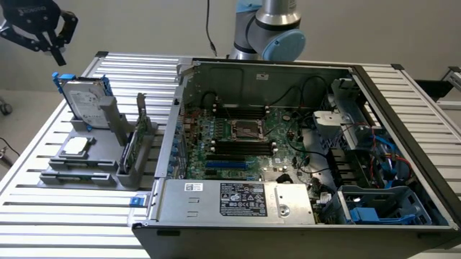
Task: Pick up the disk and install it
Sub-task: 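Pick up the disk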
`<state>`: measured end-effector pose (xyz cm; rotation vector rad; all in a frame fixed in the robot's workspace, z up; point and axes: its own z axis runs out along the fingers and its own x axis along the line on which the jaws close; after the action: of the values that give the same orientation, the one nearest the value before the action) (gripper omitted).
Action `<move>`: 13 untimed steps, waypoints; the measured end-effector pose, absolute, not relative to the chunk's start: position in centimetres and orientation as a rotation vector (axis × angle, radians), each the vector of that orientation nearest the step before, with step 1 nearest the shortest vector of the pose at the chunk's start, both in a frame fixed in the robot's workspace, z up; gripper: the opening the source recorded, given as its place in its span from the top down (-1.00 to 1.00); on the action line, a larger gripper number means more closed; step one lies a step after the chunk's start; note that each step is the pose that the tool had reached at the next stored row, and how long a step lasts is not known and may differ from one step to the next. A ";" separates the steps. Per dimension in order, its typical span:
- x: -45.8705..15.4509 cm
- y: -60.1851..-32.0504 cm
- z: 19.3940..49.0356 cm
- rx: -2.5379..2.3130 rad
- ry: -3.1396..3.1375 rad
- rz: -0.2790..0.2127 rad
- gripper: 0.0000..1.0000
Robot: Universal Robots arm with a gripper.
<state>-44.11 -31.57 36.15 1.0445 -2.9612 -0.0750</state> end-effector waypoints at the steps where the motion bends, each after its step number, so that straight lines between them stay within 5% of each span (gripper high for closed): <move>1: -44.1 -31.6 36.1 1.071 -2.951 -0.075 0.79; 13: -44.1 -31.6 36.1 1.384 -2.812 -0.074 0.79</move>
<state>-44.11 -31.57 36.07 1.3843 -2.8123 -0.0742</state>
